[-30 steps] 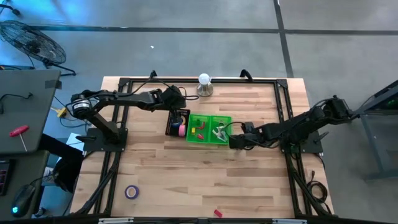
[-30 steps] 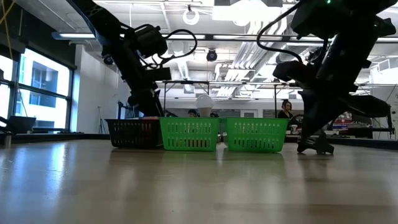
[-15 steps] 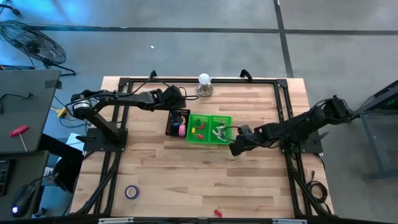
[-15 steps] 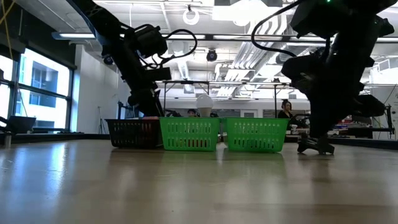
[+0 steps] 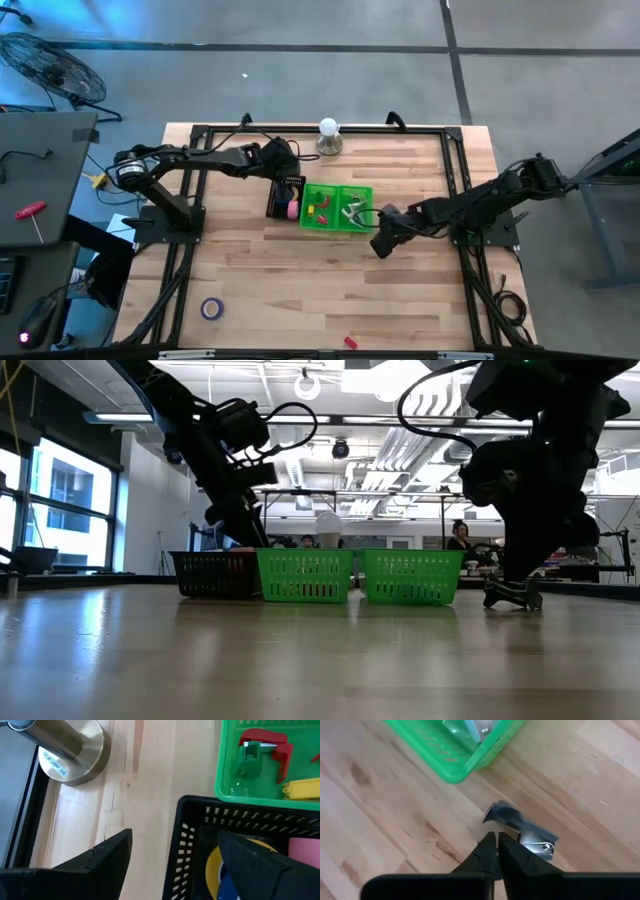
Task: Pick and place Stapler, Stapler remover, tape
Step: Put the black staple remover into the right green bin
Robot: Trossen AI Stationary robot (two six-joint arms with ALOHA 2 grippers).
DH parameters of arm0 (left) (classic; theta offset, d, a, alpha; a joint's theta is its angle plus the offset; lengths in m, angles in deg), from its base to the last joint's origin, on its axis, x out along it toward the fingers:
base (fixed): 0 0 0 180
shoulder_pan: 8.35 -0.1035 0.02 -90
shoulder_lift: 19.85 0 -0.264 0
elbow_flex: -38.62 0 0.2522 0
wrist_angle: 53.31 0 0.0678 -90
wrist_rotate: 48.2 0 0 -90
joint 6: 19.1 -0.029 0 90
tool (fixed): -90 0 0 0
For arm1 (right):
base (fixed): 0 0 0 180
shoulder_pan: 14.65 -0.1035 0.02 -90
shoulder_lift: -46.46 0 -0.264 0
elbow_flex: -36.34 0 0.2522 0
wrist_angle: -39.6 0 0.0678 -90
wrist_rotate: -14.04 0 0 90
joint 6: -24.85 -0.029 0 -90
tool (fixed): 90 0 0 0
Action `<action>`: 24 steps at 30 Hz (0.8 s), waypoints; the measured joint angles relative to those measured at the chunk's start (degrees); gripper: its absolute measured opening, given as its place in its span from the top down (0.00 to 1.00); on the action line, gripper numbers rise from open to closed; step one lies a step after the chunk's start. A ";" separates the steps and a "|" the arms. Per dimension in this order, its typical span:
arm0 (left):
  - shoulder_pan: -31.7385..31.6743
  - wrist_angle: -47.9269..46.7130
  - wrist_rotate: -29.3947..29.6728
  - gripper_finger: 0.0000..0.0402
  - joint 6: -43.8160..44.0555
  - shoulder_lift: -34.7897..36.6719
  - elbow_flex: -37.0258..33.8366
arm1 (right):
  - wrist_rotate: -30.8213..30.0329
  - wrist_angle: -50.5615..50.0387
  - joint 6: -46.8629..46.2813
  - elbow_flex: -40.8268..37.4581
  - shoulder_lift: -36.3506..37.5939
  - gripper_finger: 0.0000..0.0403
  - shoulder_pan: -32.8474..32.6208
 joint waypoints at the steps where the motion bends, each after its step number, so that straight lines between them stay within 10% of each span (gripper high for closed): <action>1: 0.00 -0.02 0.00 0.28 0.00 -0.02 0.00 | -0.17 -0.01 -0.63 0.00 0.00 0.97 0.16; 14: 0.00 5.24 0.94 0.28 -1.50 -0.02 -4.17 | -1.68 1.36 -1.12 0.02 -0.02 0.64 0.18; 24: 0.00 8.67 2.32 0.28 -1.99 -0.02 -5.79 | 4.07 11.52 -1.05 0.50 -8.39 0.59 0.29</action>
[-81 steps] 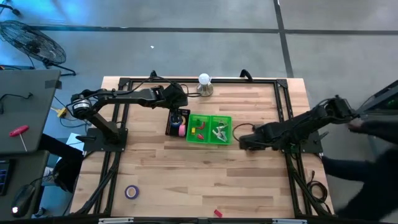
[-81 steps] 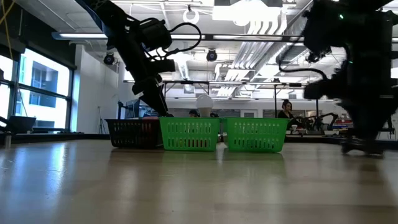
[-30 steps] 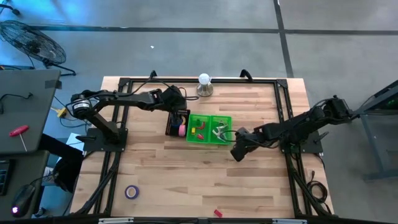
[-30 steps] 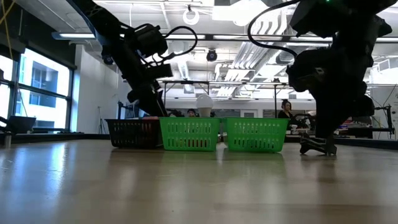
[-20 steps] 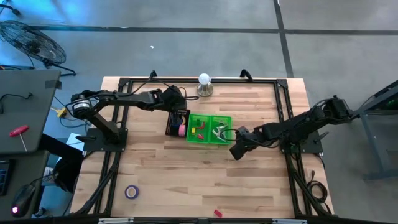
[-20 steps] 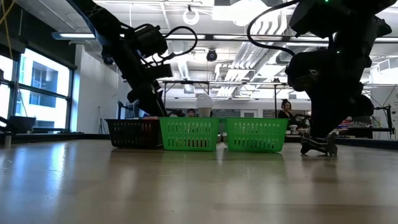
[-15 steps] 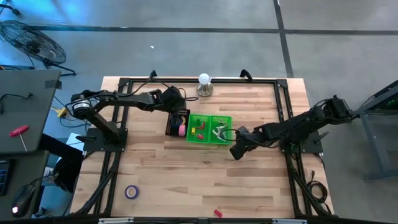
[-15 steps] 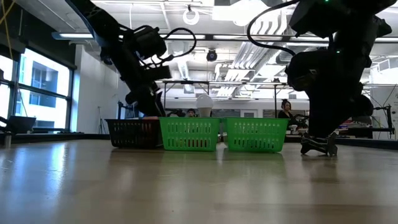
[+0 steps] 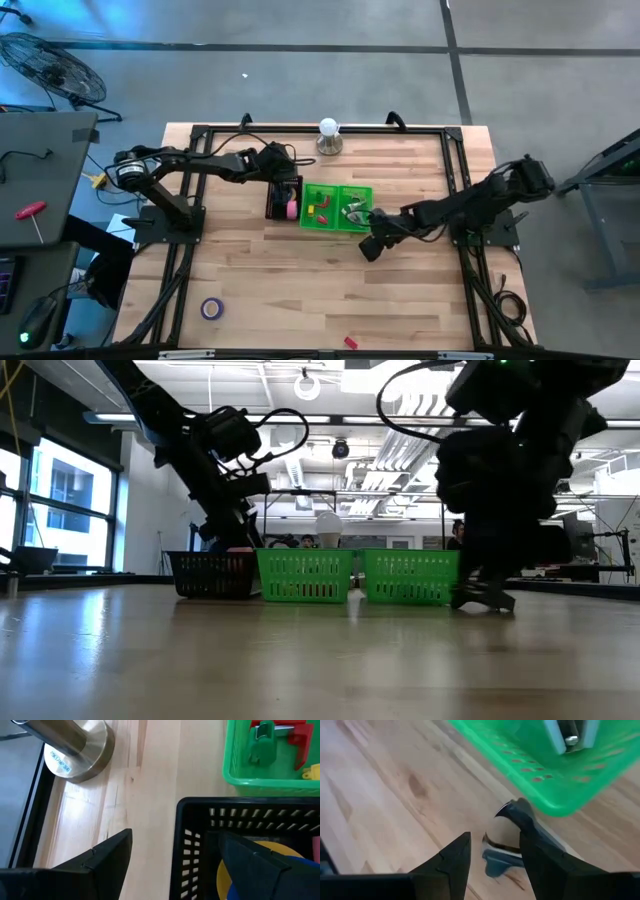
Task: Pick and place Stapler, Stapler remover, tape
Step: Put the black staple remover into the right green bin
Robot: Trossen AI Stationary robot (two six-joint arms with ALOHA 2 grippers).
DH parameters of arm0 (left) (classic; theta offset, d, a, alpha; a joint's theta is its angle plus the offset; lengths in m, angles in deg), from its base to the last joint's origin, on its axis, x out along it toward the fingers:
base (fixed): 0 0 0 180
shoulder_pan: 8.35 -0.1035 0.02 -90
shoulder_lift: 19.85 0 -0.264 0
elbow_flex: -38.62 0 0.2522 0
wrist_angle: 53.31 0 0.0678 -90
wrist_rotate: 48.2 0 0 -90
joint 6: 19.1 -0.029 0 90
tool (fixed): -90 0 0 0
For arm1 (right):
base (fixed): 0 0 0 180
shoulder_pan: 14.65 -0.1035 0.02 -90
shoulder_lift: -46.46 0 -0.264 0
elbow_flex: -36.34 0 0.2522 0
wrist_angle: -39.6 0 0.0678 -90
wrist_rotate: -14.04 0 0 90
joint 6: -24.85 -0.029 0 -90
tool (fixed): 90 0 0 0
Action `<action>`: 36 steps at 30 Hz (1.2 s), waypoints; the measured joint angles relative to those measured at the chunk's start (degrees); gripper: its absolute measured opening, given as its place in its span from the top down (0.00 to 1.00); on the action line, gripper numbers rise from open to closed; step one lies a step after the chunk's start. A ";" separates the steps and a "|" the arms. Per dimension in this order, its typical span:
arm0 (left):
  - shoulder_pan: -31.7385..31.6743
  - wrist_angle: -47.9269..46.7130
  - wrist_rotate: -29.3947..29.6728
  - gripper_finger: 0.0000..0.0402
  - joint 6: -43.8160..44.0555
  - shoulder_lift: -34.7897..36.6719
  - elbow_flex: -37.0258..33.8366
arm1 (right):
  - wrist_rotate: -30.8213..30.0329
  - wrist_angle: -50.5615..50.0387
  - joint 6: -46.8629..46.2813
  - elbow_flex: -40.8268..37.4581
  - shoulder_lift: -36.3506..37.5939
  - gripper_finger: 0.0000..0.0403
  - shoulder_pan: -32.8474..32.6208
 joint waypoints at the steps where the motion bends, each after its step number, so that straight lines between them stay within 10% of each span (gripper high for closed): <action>1: 0.00 -0.03 0.00 0.28 0.00 0.00 0.00 | 0.51 0.92 0.02 0.00 -0.38 0.59 0.00; 19: 0.00 -0.06 0.09 0.28 0.02 0.00 0.00 | 7.43 4.15 6.71 -0.39 -0.46 0.67 -2.79; 36: 0.00 0.12 0.02 0.28 1.13 0.00 0.00 | 1.51 1.91 33.05 -0.37 -0.44 0.67 -5.64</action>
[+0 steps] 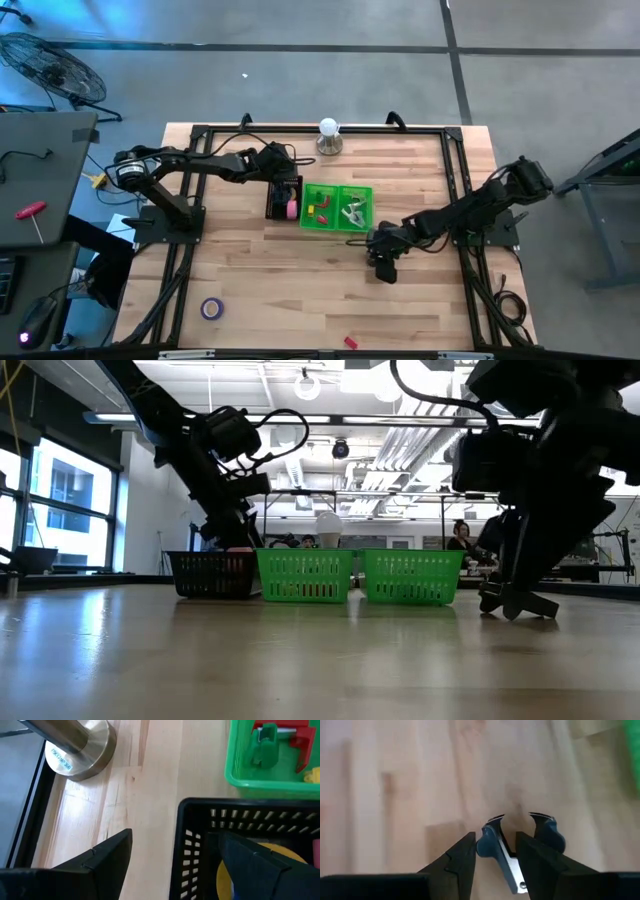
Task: Pick and place Stapler, Stapler remover, tape
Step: Put the black staple remover into the right green bin
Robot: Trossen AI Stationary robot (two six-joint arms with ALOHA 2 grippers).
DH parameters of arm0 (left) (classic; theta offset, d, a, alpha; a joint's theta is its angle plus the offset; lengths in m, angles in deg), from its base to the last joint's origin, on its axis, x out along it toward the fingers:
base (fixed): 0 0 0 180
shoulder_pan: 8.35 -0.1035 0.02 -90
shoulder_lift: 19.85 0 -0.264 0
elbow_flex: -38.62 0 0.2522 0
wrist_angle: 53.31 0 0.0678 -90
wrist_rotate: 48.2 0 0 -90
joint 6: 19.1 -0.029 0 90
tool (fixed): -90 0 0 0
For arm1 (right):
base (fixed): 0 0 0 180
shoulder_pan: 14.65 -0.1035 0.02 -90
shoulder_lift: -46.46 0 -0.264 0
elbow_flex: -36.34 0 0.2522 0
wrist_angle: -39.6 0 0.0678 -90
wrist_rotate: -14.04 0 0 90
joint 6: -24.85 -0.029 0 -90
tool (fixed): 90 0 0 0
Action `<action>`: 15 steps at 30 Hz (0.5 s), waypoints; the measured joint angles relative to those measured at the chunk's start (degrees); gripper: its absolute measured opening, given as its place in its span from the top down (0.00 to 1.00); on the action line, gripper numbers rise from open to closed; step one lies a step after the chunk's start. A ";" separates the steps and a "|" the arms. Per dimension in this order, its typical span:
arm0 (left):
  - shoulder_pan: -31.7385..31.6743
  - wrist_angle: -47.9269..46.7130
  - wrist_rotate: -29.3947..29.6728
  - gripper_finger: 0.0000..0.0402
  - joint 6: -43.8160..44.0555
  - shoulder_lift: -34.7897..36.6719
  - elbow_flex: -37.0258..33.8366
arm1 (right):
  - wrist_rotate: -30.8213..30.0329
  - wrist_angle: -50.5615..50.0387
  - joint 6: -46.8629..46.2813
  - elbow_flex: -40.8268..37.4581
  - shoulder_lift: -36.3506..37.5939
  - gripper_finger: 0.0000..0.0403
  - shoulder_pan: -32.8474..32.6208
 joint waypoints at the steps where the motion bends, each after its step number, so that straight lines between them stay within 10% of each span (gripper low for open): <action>1: -0.02 0.25 0.00 0.28 0.60 0.00 0.00 | -0.99 -1.08 0.96 0.01 0.00 0.67 -0.02; 10: 0.00 1.89 -0.91 0.28 5.81 -0.01 0.00 | -3.83 -5.13 7.06 0.07 0.01 0.70 0.73; 15: 0.00 1.85 -6.30 0.28 11.11 -0.01 0.00 | -3.19 -8.52 6.55 -0.09 0.00 0.89 1.36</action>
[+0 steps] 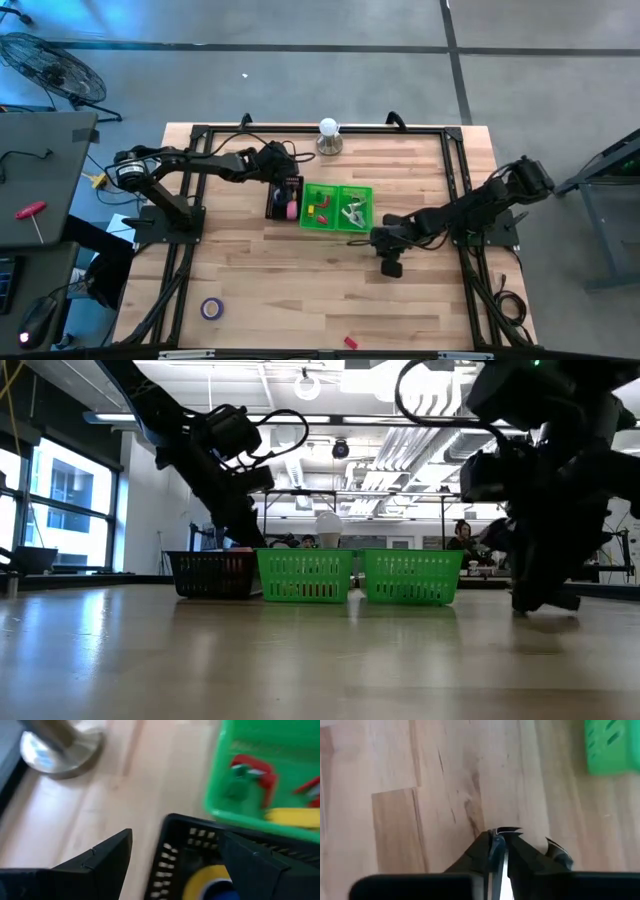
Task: Pick and place Stapler, Stapler remover, tape
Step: Put the black staple remover into the right green bin
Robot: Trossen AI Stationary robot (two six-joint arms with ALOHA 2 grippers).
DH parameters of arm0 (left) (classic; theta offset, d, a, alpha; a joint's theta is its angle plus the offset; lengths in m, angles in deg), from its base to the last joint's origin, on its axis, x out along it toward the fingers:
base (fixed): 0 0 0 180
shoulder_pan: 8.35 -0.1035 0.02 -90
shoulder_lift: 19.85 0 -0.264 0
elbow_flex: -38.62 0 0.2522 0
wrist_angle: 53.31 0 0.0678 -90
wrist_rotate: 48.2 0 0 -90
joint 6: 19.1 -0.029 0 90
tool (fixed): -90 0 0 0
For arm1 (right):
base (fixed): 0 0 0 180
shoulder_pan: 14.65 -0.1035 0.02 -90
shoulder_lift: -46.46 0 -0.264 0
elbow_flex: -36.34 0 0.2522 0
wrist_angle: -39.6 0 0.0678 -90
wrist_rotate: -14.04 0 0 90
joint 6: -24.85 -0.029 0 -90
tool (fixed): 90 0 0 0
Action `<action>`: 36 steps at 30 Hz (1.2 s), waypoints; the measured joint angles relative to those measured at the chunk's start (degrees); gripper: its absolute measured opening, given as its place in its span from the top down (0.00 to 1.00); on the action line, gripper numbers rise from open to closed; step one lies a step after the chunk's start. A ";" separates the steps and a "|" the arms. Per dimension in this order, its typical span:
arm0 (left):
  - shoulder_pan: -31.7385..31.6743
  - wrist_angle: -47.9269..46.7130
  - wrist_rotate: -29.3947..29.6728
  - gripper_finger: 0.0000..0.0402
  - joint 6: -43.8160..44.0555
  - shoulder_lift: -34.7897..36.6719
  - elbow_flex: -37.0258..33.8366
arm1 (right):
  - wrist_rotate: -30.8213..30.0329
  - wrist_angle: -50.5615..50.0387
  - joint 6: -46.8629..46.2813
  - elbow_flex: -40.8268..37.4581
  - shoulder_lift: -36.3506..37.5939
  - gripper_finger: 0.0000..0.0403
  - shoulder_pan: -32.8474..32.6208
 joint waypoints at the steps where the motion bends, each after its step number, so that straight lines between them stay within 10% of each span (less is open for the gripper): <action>1: 0.00 -0.05 -1.57 0.28 0.90 0.00 0.00 | -0.52 -0.34 0.59 0.02 0.02 0.92 -0.04; 9: 0.73 -0.31 -15.32 0.28 7.20 0.01 0.00 | -6.29 -0.22 2.63 0.21 -0.04 0.92 -0.93; 25: 11.61 0.58 -13.56 0.28 9.86 -0.01 0.02 | -23.24 -26.84 9.32 25.29 -0.20 0.92 -8.64; 36: 13.18 1.83 -13.54 0.28 12.36 -0.01 2.30 | -22.37 -27.04 16.87 27.83 -0.11 0.92 6.10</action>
